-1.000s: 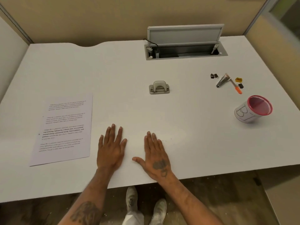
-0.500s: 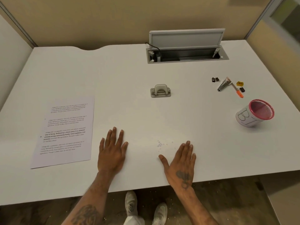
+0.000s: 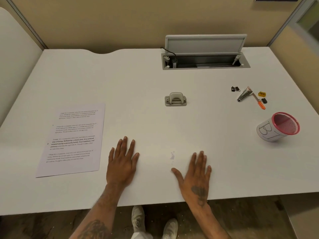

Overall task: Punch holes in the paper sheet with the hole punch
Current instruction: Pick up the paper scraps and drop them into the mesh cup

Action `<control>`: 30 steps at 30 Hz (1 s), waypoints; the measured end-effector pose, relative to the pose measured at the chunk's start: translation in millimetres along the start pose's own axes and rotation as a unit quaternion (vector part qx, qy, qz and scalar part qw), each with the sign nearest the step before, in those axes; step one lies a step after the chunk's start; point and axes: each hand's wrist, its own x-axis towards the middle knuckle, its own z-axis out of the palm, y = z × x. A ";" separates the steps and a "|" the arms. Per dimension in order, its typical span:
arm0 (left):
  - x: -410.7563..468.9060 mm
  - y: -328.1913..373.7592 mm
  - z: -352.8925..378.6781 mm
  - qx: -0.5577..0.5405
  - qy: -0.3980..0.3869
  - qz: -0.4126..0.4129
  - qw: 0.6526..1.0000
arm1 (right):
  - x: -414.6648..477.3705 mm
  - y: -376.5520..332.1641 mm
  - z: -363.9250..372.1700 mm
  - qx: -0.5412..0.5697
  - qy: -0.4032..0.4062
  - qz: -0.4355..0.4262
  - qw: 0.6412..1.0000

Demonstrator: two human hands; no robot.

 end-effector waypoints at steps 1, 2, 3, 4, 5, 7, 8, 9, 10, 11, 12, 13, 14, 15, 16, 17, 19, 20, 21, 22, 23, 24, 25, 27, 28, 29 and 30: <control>0.0 -0.1 0.1 0.001 0.001 0.000 1.000 | 0.9 2.2 -1.6 0.009 -0.001 0.013 1.000; -0.1 -0.3 0.4 0.003 0.001 0.001 1.000 | 3.8 2.0 -2.7 0.015 -0.002 0.017 1.000; -0.3 -0.6 0.6 0.006 0.001 0.002 1.000 | 8.7 0.1 -3.5 0.017 -0.005 0.015 1.000; -0.3 -0.8 1.0 0.007 0.002 0.001 1.000 | 14.6 -2.9 -4.2 0.019 -0.006 0.012 1.000; -0.4 -1.0 1.3 0.007 0.002 0.001 1.000 | 21.4 -6.1 -4.9 0.021 -0.003 0.007 1.000; 0.2 -0.7 1.3 0.003 0.005 0.001 1.000 | 35.1 -12.5 -8.0 0.021 0.005 -0.005 1.000; 0.5 -0.4 1.1 0.000 0.005 0.001 1.000 | 40.8 -15.6 -9.5 0.018 0.006 -0.012 1.000; 0.5 -0.4 0.9 -0.002 0.005 0.001 1.000 | 45.6 -18.4 -10.7 0.016 0.008 -0.016 1.000; 0.4 -0.5 0.9 -0.003 0.005 0.001 1.000 | 49.4 -20.1 -11.1 0.016 0.012 -0.021 1.000; 0.1 -0.7 1.0 -0.003 0.004 0.001 1.000 | 51.5 -21.3 -11.7 0.019 0.017 -0.025 0.999; -0.3 -0.9 1.1 -0.001 0.002 0.000 1.000 | 51.8 -21.5 -12.1 0.026 0.018 -0.030 0.999; -0.4 -1.3 1.1 0.000 0.001 -0.001 1.000 | 50.6 -21.2 -12.6 0.035 0.019 -0.038 0.998; -0.2 -1.5 1.0 0.001 0.000 -0.002 1.000 | 48.4 -20.9 -12.7 0.043 0.020 -0.052 0.998; 0.0 -1.4 0.8 0.001 0.000 -0.003 1.000 | 44.7 -20.8 -13.5 0.053 0.019 -0.067 0.996; 0.4 -1.1 0.5 0.000 -0.001 -0.003 1.000 | 40.6 -19.3 -13.7 0.073 0.022 -0.085 0.993; 0.2 -0.8 0.4 0.000 -0.001 -0.003 1.000 | 36.2 -18.3 -13.5 0.094 0.027 -0.104 0.990; -0.4 -0.2 -0.1 0.001 -0.002 -0.003 1.000 | 33.2 -18.2 -13.6 0.111 0.052 -0.147 0.982; -0.5 -0.1 -0.5 0.001 -0.002 -0.003 1.000 | 34.4 -17.6 -13.1 0.111 0.066 -0.164 0.978; -0.5 0.1 -0.9 0.001 -0.001 -0.003 1.000 | 36.5 -18.7 -13.6 0.115 0.068 -0.170 0.976; -0.5 0.2 -1.4 -0.001 -0.001 -0.003 1.000 | 39.4 -19.3 -14.9 0.127 0.062 -0.172 0.975; -0.4 0.4 -1.6 -0.004 0.000 -0.003 1.000 | 41.3 -22.0 -20.1 0.151 0.048 -0.142 0.977; -0.4 0.5 -1.6 -0.007 0.000 -0.003 1.000 | 42.7 -25.4 -24.6 0.160 0.018 -0.125 0.979; -0.5 0.7 -1.6 -0.009 -0.001 -0.003 1.000 | 44.9 -29.7 -26.0 0.136 -0.006 -0.110 0.985; -0.7 0.4 -1.3 -0.005 -0.002 -0.002 1.000 | 48.8 -37.4 -25.8 0.110 -0.046 -0.109 0.987; -0.9 0.0 -1.1 -0.003 -0.002 -0.003 1.000 | 48.7 -40.0 -25.5 0.120 -0.053 -0.100 0.986; -1.1 -0.2 -1.0 -0.002 -0.001 -0.004 1.000 | 47.7 -45.8 -28.3 0.103 -0.076 -0.099 0.987; -1.3 -0.2 -0.9 -0.001 0.000 -0.003 1.000 | 49.7 -50.0 -29.0 0.065 -0.083 -0.126 0.986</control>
